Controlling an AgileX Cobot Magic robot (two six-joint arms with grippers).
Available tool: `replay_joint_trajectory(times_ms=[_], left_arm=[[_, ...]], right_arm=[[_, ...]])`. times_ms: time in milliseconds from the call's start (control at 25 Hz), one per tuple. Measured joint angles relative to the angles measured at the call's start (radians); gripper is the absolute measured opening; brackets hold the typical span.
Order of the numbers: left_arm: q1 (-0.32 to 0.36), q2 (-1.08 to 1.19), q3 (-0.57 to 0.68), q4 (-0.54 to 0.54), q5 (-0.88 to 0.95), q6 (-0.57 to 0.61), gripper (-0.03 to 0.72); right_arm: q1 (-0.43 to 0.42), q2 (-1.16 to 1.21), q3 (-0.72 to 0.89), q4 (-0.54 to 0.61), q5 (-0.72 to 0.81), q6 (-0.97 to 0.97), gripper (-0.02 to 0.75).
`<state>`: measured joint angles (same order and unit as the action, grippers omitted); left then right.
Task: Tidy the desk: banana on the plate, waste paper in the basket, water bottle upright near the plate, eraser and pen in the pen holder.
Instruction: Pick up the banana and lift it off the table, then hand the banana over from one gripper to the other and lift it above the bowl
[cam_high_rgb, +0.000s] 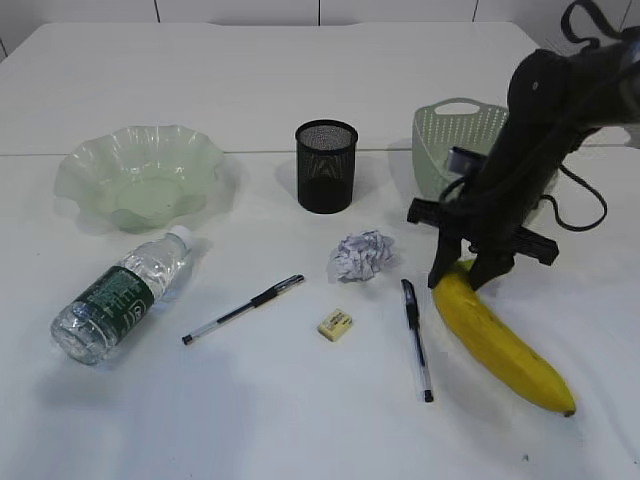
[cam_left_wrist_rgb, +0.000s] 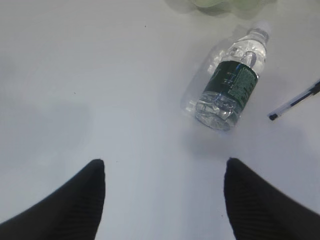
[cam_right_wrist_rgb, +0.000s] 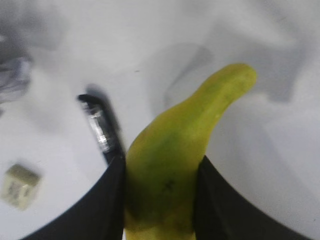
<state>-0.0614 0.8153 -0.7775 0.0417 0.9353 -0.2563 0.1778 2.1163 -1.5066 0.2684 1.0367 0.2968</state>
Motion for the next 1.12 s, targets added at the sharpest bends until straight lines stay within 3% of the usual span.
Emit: replay_joint_trajectory(times_ms=[400, 880, 1120], left_arm=[[0.000, 0.000, 0.000, 0.003, 0.015, 0.008, 0.519], [-0.015, 0.000, 0.000, 0.003, 0.026, 0.040, 0.519], [-0.025, 0.000, 0.000, -0.042, 0.017, 0.044, 0.519]], right_arm=[[0.013, -0.246, 0.005, 0.042, 0.000, -0.046, 0.244], [0.167, -0.599, 0.186, 0.056, -0.088, -0.067, 0.243], [0.232, -0.645, 0.186, 0.222, -0.218, -0.121, 0.243]])
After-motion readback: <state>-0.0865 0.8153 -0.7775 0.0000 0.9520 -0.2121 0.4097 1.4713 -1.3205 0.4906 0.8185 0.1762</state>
